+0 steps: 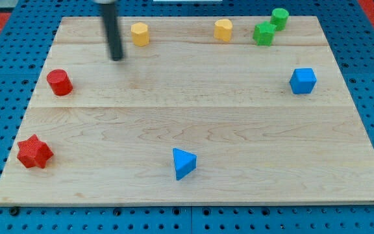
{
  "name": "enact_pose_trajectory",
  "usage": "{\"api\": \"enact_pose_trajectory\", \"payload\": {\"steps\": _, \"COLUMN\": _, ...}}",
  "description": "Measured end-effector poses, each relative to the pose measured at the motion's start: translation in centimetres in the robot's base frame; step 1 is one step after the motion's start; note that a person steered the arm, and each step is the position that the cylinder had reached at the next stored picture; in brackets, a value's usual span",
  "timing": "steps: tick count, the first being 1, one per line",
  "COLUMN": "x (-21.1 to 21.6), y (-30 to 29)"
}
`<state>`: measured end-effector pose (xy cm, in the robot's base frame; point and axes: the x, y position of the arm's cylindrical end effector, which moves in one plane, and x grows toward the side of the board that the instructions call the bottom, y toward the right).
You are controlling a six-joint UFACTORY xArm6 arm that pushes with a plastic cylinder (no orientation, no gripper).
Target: Push the yellow hexagon towards the yellow heart
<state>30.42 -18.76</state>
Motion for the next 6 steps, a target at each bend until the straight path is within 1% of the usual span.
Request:
{"api": "enact_pose_trajectory", "payload": {"steps": 1, "x": -5.1, "y": 2.8}}
{"api": "enact_pose_trajectory", "payload": {"steps": 2, "x": -6.9, "y": 10.5}}
{"api": "enact_pose_trajectory", "payload": {"steps": 3, "x": -6.8, "y": 13.2}}
{"api": "enact_pose_trajectory", "payload": {"steps": 4, "x": -7.4, "y": 22.2}}
{"api": "enact_pose_trajectory", "payload": {"steps": 5, "x": -5.8, "y": 22.2}}
{"api": "enact_pose_trajectory", "payload": {"steps": 6, "x": -0.8, "y": 19.3}}
